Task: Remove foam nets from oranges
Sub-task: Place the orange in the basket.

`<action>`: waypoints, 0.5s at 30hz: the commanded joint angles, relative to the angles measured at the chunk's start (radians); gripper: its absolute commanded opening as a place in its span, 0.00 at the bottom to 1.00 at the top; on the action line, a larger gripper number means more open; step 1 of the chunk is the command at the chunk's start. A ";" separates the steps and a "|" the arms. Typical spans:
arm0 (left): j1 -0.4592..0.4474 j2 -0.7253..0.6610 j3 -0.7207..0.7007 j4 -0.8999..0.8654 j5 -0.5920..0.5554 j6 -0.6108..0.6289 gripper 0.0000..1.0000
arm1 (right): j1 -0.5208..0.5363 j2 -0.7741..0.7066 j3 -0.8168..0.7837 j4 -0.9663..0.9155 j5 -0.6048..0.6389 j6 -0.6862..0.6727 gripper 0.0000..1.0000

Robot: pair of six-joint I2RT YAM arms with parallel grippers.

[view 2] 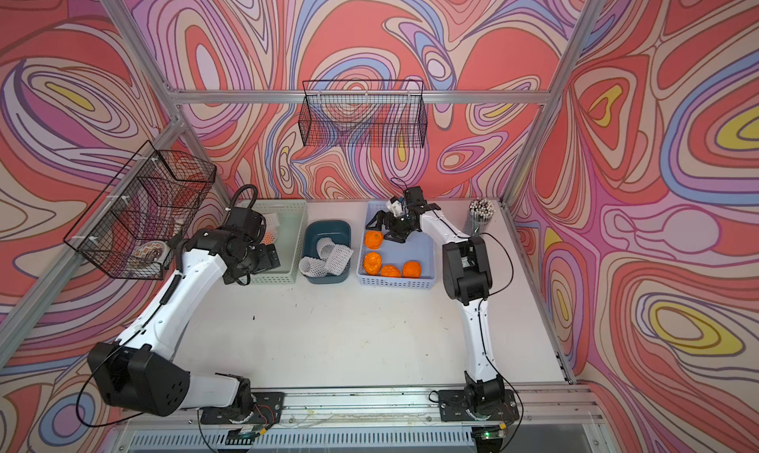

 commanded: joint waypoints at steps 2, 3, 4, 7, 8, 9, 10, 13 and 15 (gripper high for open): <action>0.022 0.082 0.053 -0.001 -0.074 0.050 0.96 | -0.003 -0.113 -0.065 0.051 -0.049 -0.015 0.98; 0.024 0.102 0.060 0.009 -0.084 0.054 0.96 | -0.003 -0.135 -0.087 0.068 -0.056 -0.013 0.98; 0.026 0.119 0.066 0.014 -0.090 0.057 0.96 | -0.002 -0.153 -0.103 0.080 -0.061 -0.008 0.98; 0.037 0.169 0.087 0.037 -0.122 0.063 0.96 | -0.003 -0.192 -0.125 0.080 -0.072 -0.004 0.98; 0.042 0.182 0.086 0.055 -0.122 0.068 0.96 | -0.002 -0.204 -0.128 0.076 -0.077 -0.004 0.98; 0.050 0.194 0.084 0.073 -0.121 0.072 0.96 | -0.004 -0.217 -0.133 0.072 -0.080 -0.005 0.98; 0.059 0.206 0.084 0.085 -0.119 0.075 0.96 | -0.003 -0.230 -0.138 0.072 -0.085 -0.004 0.98; 0.088 0.244 0.086 0.115 -0.112 0.085 0.96 | -0.004 -0.277 -0.162 0.066 -0.096 0.003 0.98; 0.103 0.269 0.090 0.139 -0.104 0.101 0.94 | -0.002 -0.312 -0.186 0.063 -0.098 0.003 0.98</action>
